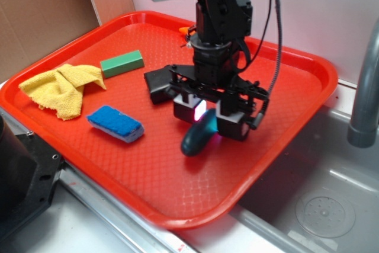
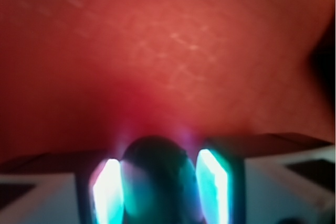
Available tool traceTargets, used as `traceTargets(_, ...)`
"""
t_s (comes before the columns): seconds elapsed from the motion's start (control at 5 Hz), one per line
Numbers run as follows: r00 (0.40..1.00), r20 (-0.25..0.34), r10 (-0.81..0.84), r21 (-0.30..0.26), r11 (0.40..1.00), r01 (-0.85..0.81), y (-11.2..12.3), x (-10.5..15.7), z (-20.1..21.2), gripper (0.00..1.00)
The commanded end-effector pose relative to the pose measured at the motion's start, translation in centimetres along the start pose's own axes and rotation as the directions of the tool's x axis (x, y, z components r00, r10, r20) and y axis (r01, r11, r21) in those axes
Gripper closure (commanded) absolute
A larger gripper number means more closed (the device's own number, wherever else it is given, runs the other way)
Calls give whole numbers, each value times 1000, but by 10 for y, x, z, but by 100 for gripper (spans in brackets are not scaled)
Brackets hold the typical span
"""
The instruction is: Grab the plastic pickle.
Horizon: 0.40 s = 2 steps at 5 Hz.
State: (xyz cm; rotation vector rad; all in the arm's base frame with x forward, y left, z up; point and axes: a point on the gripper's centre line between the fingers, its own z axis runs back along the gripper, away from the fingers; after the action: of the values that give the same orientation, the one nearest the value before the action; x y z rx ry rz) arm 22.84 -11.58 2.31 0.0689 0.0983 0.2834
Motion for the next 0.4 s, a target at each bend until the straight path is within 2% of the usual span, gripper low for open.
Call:
traceTargets(0.0,971,58,-233,-12,972,234,37,28,91,100)
traceTargets(0.2,947,66,-315,-15,949,316,67,26,123,100)
